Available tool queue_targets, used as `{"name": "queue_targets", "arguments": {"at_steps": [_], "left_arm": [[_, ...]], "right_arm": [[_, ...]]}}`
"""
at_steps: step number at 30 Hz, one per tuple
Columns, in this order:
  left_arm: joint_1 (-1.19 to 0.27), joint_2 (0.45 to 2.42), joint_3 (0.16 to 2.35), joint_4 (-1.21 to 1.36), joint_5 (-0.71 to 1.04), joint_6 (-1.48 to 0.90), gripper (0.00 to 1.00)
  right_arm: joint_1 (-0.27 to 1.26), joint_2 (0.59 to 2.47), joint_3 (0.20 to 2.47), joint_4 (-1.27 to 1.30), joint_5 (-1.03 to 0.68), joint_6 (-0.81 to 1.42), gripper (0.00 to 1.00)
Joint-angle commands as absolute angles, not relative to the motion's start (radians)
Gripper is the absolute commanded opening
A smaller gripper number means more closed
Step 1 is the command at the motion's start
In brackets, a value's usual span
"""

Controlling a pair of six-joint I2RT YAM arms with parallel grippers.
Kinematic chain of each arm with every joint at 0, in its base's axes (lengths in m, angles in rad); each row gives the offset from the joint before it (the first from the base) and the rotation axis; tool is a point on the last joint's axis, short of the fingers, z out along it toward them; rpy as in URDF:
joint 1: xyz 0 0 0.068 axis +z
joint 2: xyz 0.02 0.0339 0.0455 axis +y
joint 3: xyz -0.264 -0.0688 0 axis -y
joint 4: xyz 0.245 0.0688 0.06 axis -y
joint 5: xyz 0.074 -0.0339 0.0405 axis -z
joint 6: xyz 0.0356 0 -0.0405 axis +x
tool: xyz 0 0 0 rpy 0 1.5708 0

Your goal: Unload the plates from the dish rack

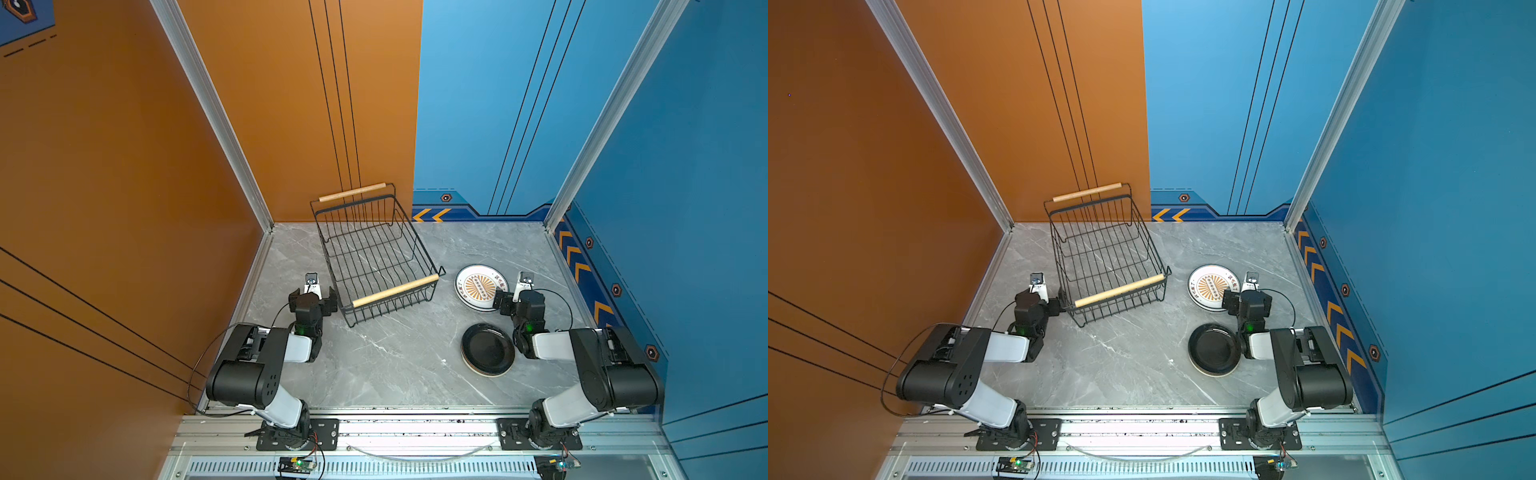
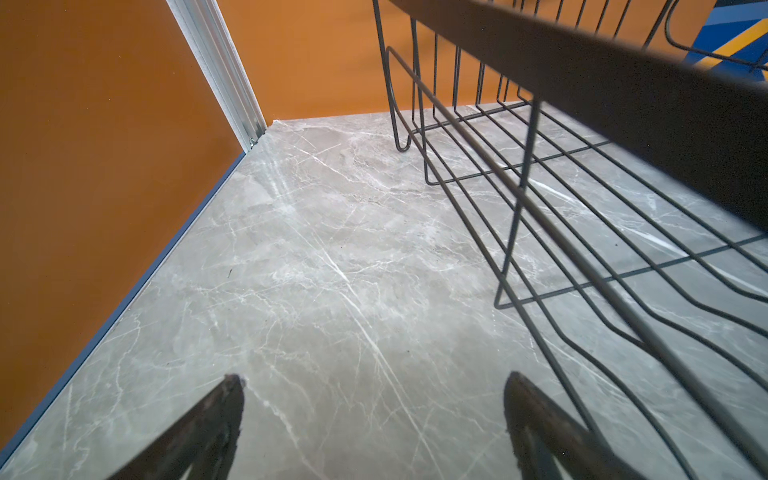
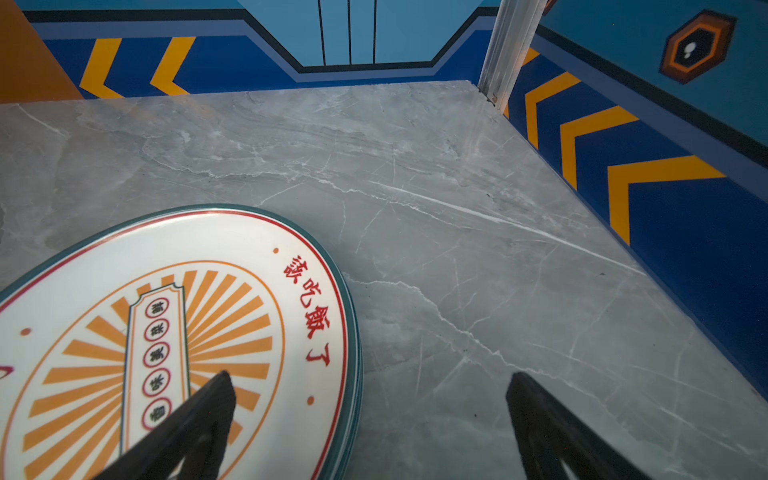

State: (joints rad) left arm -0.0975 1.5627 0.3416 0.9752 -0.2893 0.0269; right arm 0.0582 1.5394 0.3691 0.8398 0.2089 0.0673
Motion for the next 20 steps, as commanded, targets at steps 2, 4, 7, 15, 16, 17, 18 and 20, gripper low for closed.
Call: {"name": "queue_targets", "arguments": {"at_steps": [2,4,7,15,16,17,18,20], "left_arm": [[-0.114,1.572,0.325,1.048,-0.331,0.049,0.98],[-0.113,1.572,0.325,1.048,-0.331,0.049,0.98],[-0.114,1.572,0.325,1.048,-0.331,0.049,0.98],[-0.111,1.574,0.330,1.046,-0.336,0.048,0.98],[-0.110,1.575,0.330,1.045,-0.336,0.047,0.98],[-0.110,1.576,0.331,1.045,-0.338,0.047,0.98],[-0.110,1.577,0.332,1.042,-0.345,0.045,0.98],[-0.110,1.576,0.333,1.039,-0.357,0.040,0.98]], "right_arm": [[0.062,1.545,0.353,0.944,0.185,0.038,1.00],[0.062,1.546,0.353,0.945,0.186,0.038,1.00],[0.064,1.546,0.353,0.946,0.190,0.037,1.00],[0.053,1.546,0.368,0.920,0.167,0.044,1.00],[0.048,1.546,0.371,0.914,0.157,0.046,1.00],[0.046,1.546,0.373,0.911,0.154,0.047,1.00],[0.047,1.546,0.369,0.915,0.157,0.046,1.00],[0.054,1.547,0.364,0.926,0.173,0.045,1.00]]}}
